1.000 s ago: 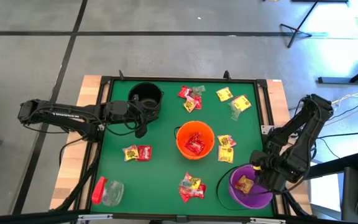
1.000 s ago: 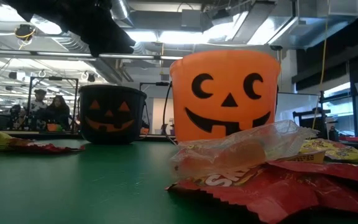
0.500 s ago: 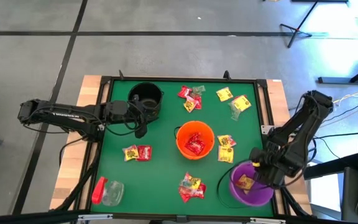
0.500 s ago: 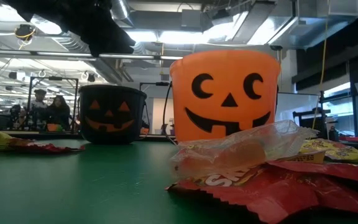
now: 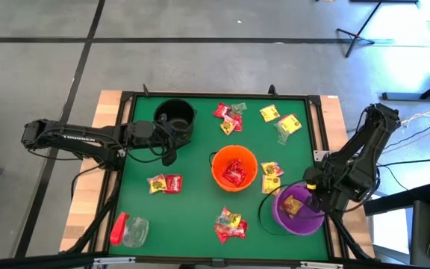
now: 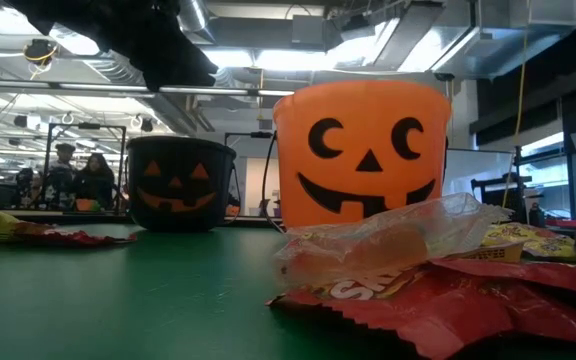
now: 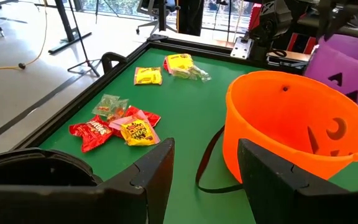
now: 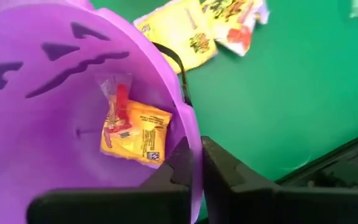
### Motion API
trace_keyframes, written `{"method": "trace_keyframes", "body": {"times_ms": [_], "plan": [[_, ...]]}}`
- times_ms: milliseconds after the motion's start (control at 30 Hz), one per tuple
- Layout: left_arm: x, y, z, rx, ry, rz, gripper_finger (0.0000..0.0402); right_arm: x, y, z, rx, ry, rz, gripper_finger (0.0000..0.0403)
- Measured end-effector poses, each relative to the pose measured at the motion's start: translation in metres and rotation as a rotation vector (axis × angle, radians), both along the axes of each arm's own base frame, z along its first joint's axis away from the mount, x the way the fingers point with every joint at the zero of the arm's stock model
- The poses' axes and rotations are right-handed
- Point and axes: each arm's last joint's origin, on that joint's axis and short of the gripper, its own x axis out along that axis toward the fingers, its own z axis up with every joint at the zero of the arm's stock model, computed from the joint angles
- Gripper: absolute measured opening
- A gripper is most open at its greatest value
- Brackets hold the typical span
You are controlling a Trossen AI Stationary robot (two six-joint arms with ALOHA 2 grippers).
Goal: Sort candy
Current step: Move the purple bin on the top right of the table
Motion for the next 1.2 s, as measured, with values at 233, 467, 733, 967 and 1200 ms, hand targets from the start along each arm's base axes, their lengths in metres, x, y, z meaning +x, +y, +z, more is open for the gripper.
{"method": "trace_keyframes", "body": {"times_ms": [233, 467, 733, 967, 1200], "plan": [[0.0, 0.0, 0.0, 0.0, 0.001, 0.0, 0.0167, -0.002, -0.007, 0.018, -0.134, 0.029, -0.015, 0.0004], [0.0, 0.0, 0.0, 0.0, 0.0, 0.002, 0.0167, 0.011, -0.003, 0.039, -0.215, -0.023, 0.011, 0.0002], [0.0, 0.0, 0.0, -0.003, -0.003, 0.004, 0.0167, 0.05, -0.001, 0.026, -0.379, 0.119, 0.099, 0.0001], [0.0, 0.0, 0.0, -0.005, -0.003, 0.002, 0.0167, 0.078, 0.0, 0.035, -0.503, 0.097, 0.171, 0.0], [0.0, -0.003, 0.0, -0.007, -0.004, -0.011, 0.0167, 0.091, -0.004, 0.065, -0.578, -0.017, 0.211, 0.0]]}}
